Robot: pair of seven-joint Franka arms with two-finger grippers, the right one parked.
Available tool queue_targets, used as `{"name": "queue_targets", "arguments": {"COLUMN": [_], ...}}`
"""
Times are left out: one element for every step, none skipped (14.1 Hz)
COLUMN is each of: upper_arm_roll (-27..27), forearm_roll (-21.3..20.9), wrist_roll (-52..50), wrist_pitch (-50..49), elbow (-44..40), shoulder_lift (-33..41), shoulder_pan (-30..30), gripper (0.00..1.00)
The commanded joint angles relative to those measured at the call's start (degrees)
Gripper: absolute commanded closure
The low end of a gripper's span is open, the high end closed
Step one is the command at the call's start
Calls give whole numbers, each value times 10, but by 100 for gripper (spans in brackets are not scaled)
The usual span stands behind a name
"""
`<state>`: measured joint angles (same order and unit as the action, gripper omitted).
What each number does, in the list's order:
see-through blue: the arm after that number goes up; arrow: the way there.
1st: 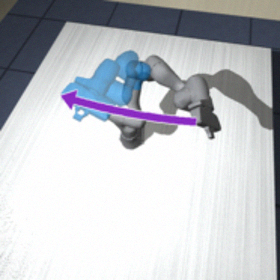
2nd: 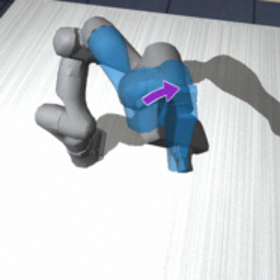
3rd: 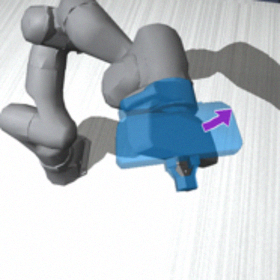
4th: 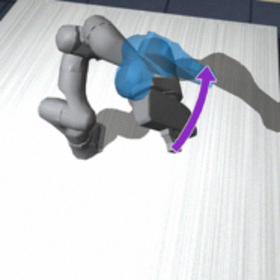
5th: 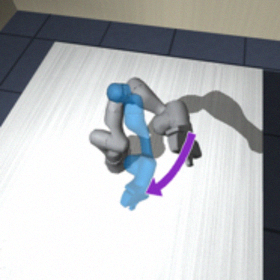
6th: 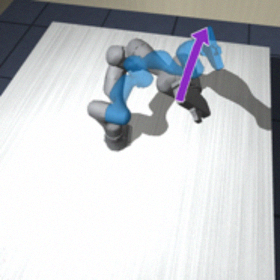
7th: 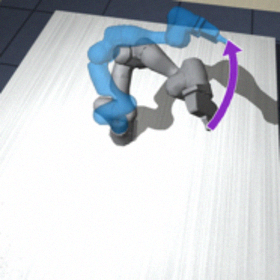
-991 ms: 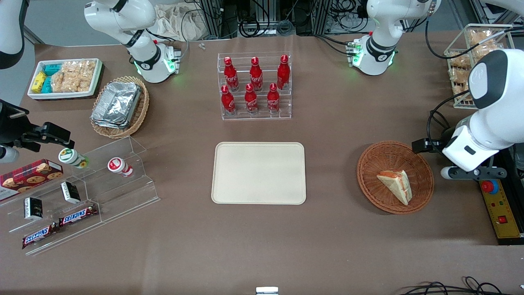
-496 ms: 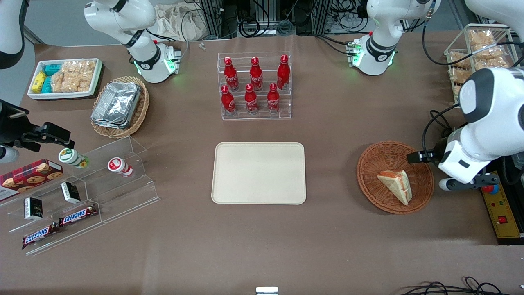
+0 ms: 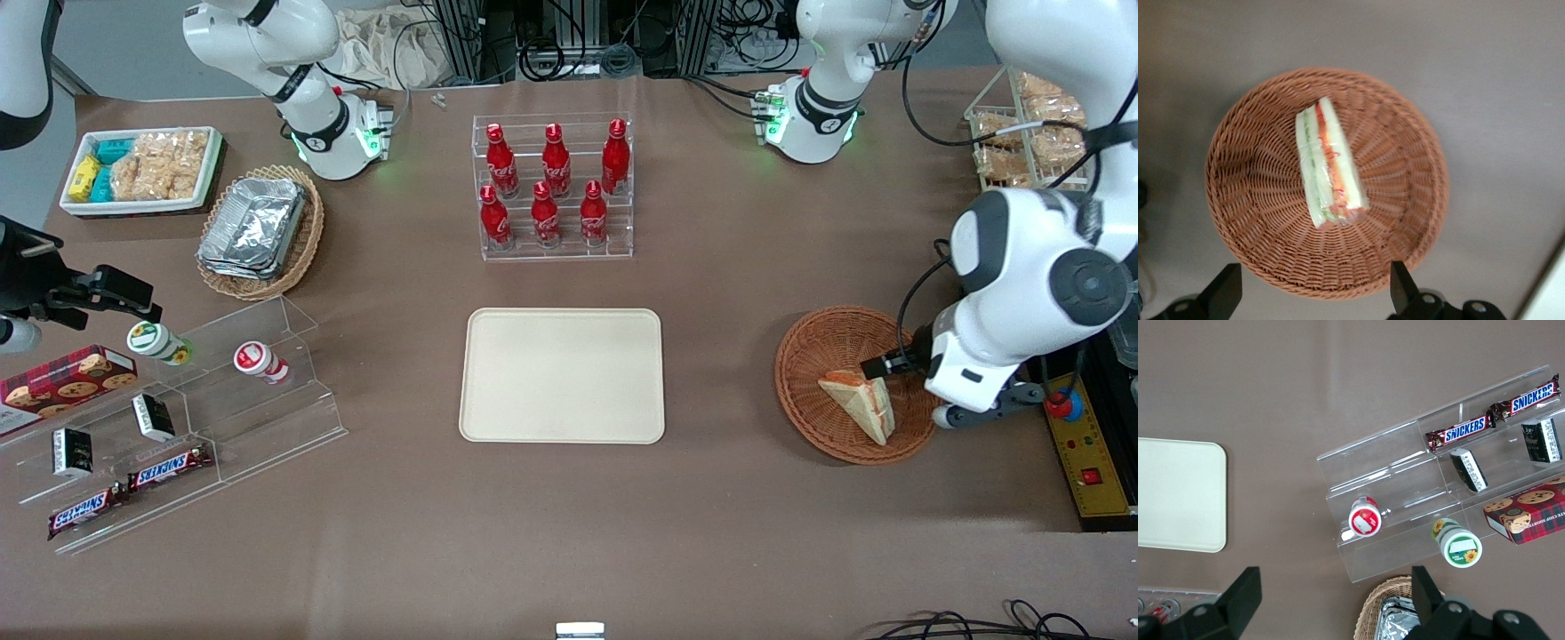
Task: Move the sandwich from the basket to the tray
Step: 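Lower the open left gripper around the wrapped sandwich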
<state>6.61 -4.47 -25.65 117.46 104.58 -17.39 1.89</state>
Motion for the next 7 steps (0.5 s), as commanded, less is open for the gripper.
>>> {"name": "queue_targets", "arguments": {"upper_arm_roll": [4, 4, 4, 4, 4, 4, 4], "forearm_roll": [-26, -26, -26, -26, -26, -27, -27], "wrist_roll": [-56, -62, -70, -84, -101, -106, -107], "wrist_pitch": [22, 28, 35, 50, 57, 58, 58], "elbow": [4, 4, 4, 4, 4, 4, 5], "shoulder_lift": [-19, -25, -34, -43, -50, -52, -52], "shoulder_pan": [6, 6, 6, 3, 1, 1, 2], "gripper": [0, 0, 0, 0, 0, 0, 0]}}
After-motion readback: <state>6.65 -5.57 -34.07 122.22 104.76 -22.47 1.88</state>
